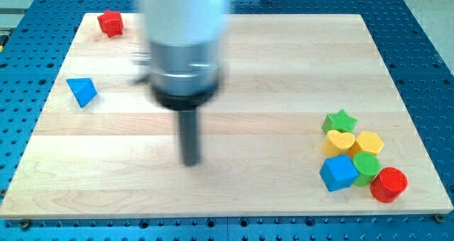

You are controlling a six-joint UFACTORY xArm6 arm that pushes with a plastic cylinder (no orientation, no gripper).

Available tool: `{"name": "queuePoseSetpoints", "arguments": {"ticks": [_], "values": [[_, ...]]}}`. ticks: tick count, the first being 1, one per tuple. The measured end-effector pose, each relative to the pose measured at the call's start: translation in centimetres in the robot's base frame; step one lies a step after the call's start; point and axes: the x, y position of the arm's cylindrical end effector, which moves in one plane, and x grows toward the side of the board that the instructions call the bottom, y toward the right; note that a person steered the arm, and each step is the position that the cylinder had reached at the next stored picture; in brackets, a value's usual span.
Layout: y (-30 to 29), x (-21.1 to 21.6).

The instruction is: Move the triangle into the green star

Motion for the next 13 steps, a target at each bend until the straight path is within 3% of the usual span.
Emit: {"name": "queuePoseSetpoints", "arguments": {"ticks": [1,2,3,5,6,7,8,9,10,11,12,13], "values": [[-11.0,-0.6],[-17.0,-6.0],[-18.6,-10.8],[7.4,-12.6],[3.6,-10.9],[6.4,-15.4],[9.8,-16.7],[18.7,-12.8],[18.1,-11.1],[13.1,-11.1],[20.9,-7.7],[23.5,-6.6]]}}
